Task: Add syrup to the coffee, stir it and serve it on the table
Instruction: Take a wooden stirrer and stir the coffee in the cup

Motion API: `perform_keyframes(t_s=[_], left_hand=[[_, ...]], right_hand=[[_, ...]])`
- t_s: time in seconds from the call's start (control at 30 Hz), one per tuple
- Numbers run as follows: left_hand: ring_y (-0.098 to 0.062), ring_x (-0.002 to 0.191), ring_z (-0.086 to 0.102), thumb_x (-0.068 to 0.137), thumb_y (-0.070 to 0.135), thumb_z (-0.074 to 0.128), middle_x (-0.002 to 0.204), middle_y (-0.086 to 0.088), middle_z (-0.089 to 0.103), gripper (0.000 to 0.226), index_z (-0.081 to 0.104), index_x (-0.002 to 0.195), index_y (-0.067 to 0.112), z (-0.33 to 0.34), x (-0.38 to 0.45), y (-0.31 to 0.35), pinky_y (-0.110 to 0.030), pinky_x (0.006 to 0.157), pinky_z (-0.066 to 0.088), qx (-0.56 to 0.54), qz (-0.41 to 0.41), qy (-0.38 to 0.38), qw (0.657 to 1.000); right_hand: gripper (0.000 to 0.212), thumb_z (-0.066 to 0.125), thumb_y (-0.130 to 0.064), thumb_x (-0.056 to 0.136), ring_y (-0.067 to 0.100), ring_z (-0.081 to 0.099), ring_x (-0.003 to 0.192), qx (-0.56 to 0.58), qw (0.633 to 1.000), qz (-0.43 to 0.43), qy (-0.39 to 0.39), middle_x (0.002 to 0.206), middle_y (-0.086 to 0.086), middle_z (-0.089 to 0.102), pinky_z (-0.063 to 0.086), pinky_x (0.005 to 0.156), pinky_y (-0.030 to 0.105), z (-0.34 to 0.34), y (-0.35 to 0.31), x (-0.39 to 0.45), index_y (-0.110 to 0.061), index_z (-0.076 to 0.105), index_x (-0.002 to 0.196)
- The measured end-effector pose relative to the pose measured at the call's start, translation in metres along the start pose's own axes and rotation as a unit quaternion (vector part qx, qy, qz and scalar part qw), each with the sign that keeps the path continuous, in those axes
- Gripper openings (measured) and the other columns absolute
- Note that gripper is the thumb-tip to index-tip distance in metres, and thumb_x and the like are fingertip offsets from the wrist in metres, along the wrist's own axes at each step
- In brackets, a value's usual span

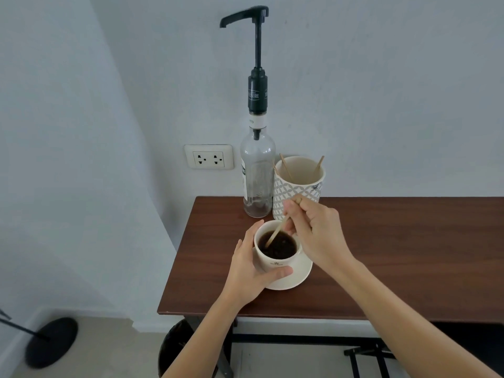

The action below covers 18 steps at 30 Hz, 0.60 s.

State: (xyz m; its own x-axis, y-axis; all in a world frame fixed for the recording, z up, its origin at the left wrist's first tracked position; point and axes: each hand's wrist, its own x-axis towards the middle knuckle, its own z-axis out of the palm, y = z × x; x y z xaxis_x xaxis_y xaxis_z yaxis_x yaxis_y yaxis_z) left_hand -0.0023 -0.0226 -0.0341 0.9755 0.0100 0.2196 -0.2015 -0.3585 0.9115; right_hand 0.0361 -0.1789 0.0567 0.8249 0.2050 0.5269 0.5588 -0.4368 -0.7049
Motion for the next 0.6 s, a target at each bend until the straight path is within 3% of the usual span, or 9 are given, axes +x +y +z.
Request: perform_keyframes(t_s=[0.13,0.2,0.33,0.5,0.6], left_hand=[[-0.009,0.138,0.051,0.064,0.047,0.092,0.141,0.026,0.057,0.093,0.035,0.134,0.069,0.0,-0.001,0.001,-0.057,0.119,0.036,0.001,-0.001,0.004,1.0],[-0.008,0.138,0.051,0.064,0.049,0.092,0.141,0.026,0.057,0.092,0.036,0.134,0.069,0.0,-0.001,0.001,-0.058,0.119,0.036,0.002,-0.001,0.005,1.0],[-0.01,0.137,0.053,0.064,0.047,0.092,0.139,0.024,0.06,0.092,0.036,0.135,0.067,0.0,0.0,0.0,-0.058,0.118,0.037,-0.002,0.002,0.001,1.0],[-0.006,0.138,0.051,0.064,0.048,0.092,0.14,0.029,0.057,0.093,0.035,0.134,0.069,0.0,-0.001,0.002,-0.058,0.119,0.036,0.005,-0.001,0.003,1.0],[-0.01,0.137,0.053,0.064,0.047,0.092,0.139,0.025,0.059,0.093,0.036,0.135,0.068,-0.001,-0.001,0.002,-0.058,0.118,0.037,0.0,0.001,0.004,1.0]], right_hand=[[0.029,0.051,-0.019,0.102,0.027,0.051,0.044,-0.129,0.989,-0.059,0.037,0.051,0.006,0.056,0.047,0.047,0.045,-0.012,0.009,0.006,-0.005,0.055,0.077],[0.032,0.049,-0.021,0.103,0.026,0.049,0.042,-0.12,0.991,-0.049,0.03,0.048,0.005,0.052,0.046,0.046,0.045,-0.014,0.01,0.003,-0.01,0.05,0.073],[0.032,0.051,-0.022,0.103,0.016,0.064,0.055,-0.028,1.0,-0.004,0.007,0.057,0.002,0.067,0.052,0.058,0.024,-0.003,0.005,-0.001,-0.009,0.059,0.075],[0.032,0.048,-0.018,0.103,0.029,0.058,0.047,-0.097,0.994,-0.031,0.034,0.052,0.011,0.06,0.048,0.051,0.044,-0.014,0.014,0.004,-0.005,0.053,0.074],[0.033,0.048,-0.026,0.102,0.018,0.06,0.051,-0.055,0.998,-0.017,0.003,0.052,0.001,0.062,0.049,0.052,0.024,-0.008,0.006,-0.002,-0.017,0.053,0.071]])
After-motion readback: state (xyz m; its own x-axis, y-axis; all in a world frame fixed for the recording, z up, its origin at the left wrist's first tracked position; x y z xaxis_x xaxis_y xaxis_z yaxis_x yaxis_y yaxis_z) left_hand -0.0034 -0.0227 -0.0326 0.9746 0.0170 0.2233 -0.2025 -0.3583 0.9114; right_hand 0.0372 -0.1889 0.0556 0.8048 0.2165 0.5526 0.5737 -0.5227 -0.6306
